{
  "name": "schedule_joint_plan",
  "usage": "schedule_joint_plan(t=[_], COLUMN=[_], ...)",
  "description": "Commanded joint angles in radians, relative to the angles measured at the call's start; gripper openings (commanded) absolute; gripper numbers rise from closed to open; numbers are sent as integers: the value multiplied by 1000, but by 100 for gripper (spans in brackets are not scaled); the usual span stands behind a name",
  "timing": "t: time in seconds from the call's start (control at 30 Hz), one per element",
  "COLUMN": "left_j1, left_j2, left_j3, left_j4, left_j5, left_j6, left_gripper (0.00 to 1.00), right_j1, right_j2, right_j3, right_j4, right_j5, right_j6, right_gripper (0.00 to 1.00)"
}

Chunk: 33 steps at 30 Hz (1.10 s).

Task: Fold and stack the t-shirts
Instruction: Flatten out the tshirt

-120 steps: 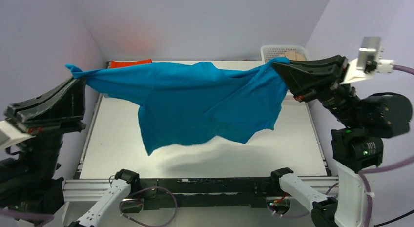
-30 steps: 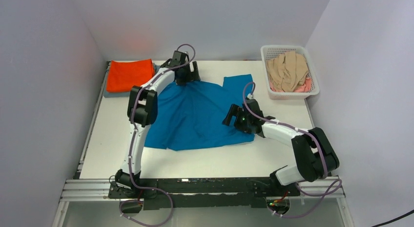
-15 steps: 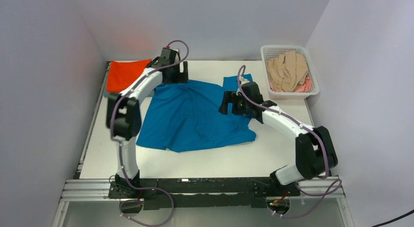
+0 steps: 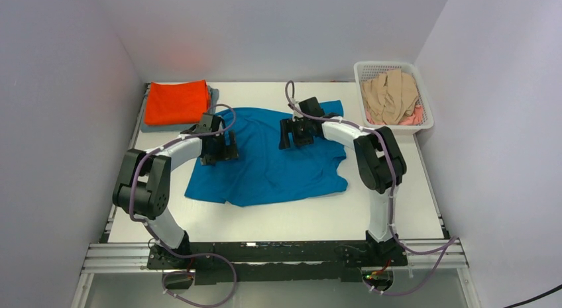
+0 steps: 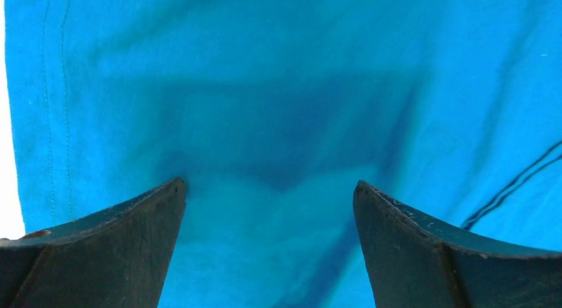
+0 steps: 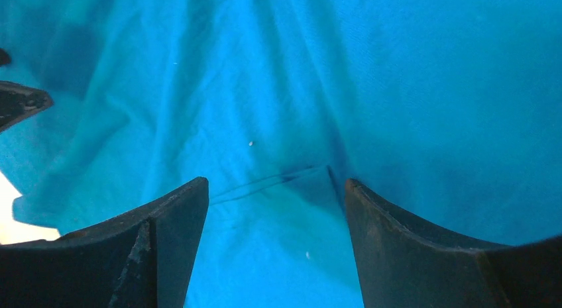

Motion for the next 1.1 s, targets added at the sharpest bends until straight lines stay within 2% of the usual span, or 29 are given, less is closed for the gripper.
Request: schedule_joint_plan(t=[0.0,0.13,0.3,0.7,0.87,0.93,1.07], left_j1=[13,22,28,33,33,34,34], left_j2=[-15,4,7,10,15,14,9], left_j3=[-32,-26,-27,-29,-23,-22,-27], left_j4=[95,85,82,81,64,59,63], left_j5=[24,15,6,-8,-21,-22,-22], left_j6=[-52,-58,-65,-65,-66,-66,-67], left_gripper=[99,99,99,99,99,99,99], right_j1=[14,23,54,120,122,125,145], right_j2=[57,75,34,-106,-141,-161,-168], right_j3=[71,73,18,-76,-120,-138,-138], right_j4=[-56,-69,-85,-94,-75,-53,-36], right_j5=[37,110,54,184,287,285,274], right_j6=[-30,-45,-90,-115,-85,-83,-117], right_gripper=[76,73,63,59,57,51,52])
